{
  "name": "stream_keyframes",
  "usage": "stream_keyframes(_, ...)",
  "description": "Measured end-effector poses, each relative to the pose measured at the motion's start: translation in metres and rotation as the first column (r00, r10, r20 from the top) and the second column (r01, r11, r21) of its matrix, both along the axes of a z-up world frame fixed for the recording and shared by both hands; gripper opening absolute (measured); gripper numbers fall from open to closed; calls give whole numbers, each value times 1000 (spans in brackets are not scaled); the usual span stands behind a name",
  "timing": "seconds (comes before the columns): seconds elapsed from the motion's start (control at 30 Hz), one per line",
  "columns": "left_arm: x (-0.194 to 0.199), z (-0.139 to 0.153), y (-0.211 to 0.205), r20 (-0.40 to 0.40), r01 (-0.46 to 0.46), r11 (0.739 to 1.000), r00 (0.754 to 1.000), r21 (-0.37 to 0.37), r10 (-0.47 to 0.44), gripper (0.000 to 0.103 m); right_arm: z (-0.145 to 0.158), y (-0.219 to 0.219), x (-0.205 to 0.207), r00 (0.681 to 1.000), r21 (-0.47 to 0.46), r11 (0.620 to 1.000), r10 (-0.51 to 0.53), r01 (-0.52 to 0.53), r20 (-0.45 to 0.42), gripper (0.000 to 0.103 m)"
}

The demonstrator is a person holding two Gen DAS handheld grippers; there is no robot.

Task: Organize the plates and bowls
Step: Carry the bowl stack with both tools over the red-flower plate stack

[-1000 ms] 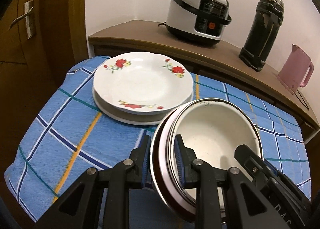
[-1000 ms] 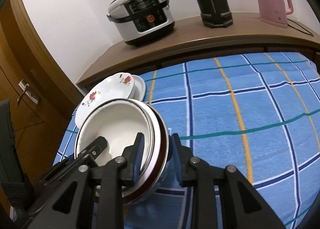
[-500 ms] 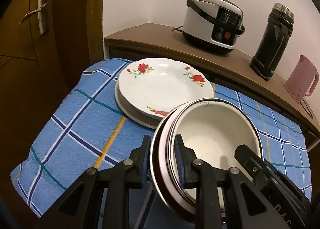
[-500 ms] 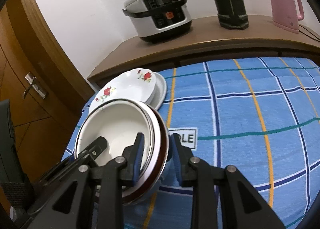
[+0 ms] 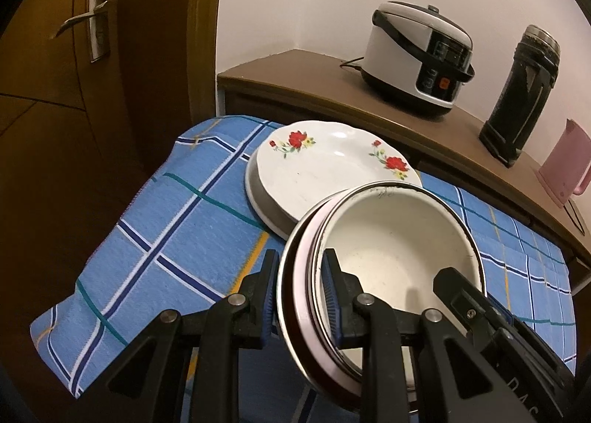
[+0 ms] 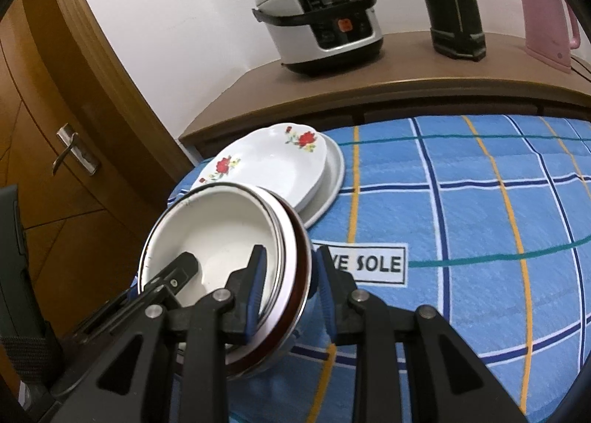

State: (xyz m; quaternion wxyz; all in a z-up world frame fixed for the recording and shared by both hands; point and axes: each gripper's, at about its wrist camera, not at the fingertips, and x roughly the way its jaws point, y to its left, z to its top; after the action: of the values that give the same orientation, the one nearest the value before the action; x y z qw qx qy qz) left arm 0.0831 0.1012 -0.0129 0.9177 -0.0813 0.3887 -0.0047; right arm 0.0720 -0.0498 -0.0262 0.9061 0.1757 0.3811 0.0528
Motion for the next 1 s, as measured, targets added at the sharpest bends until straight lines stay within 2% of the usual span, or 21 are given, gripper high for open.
stream_keyframes(0.57, 3, 17, 3, 40, 1, 1000, 999, -12, -1, 26, 17, 1, 3, 999, -2, 1000, 1, -1, 34, 27)
stream_keyframes(1.0, 25, 32, -1, 72, 9, 1000, 997, -16, -8, 26, 36, -2, 22, 997, -1, 1000, -8, 8, 75, 27)
